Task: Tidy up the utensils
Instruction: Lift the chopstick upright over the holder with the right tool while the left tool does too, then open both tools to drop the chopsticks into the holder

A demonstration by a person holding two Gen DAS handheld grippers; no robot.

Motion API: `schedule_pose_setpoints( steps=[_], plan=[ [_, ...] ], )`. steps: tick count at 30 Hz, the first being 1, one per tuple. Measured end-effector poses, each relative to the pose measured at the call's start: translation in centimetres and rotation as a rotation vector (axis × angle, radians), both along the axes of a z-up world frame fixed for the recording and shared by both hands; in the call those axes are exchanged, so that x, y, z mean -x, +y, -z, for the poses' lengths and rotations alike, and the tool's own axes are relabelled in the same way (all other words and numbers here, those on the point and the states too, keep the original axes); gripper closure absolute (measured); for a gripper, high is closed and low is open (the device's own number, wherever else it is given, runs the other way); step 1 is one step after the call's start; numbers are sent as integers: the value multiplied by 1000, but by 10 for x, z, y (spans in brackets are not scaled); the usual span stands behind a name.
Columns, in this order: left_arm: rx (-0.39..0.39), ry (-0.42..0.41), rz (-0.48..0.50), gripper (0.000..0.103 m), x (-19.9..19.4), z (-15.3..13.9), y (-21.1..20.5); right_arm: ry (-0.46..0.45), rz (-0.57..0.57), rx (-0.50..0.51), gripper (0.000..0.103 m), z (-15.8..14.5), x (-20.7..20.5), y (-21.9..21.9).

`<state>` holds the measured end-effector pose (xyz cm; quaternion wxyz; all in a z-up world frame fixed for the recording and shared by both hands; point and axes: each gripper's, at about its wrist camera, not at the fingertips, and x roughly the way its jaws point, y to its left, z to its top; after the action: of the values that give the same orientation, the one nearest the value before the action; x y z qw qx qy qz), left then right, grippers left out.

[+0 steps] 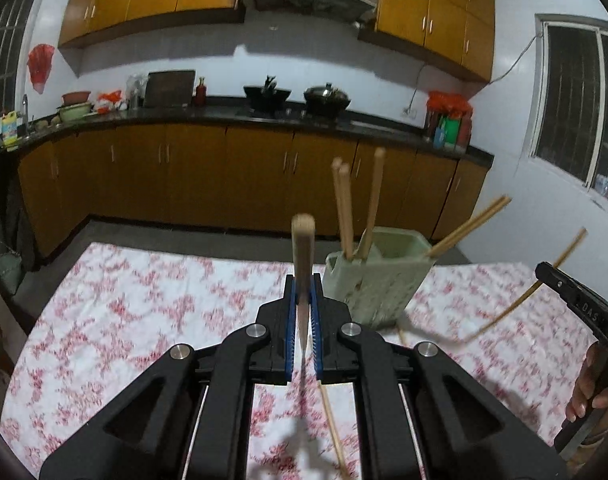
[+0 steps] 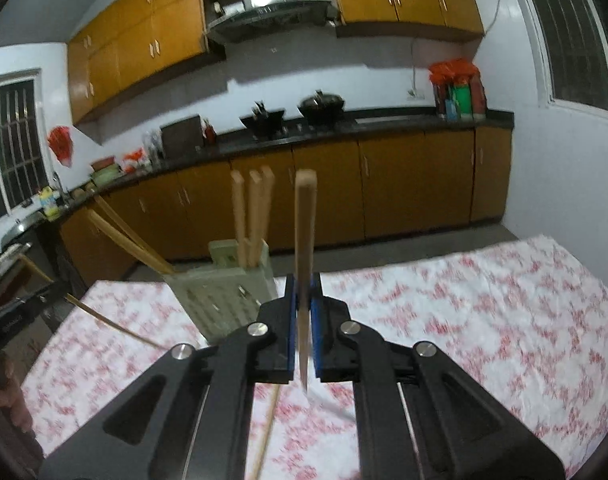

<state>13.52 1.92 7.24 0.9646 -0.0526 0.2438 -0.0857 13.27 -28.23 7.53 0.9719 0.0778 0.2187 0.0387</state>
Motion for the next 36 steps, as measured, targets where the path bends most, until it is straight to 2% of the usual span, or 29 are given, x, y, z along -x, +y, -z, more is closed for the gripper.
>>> schedule_pose_setpoints(
  steps=[12, 16, 19, 22, 32, 36],
  plan=[
    [57, -171, 77, 96, 9, -56, -28, -253, -64, -69, 95, -76, -2, 21],
    [91, -237, 78, 96, 3, -75, -33, -338, -55, -97, 95, -90, -11, 24],
    [84, -294, 62, 96, -4, -86, -39, -391, -32, -110, 95, -98, -21, 26],
    [84, -300, 54, 96, -16, -86, -42, -424, -6, -104, 95, -98, -34, 28],
    [114, -389, -9, 96, -28, -93, -36, -389, 17, -65, 95, -75, -75, 42],
    [118, -379, -12, 96, -35, -81, -41, -358, 20, -63, 95, -65, -84, 42]
  ],
)
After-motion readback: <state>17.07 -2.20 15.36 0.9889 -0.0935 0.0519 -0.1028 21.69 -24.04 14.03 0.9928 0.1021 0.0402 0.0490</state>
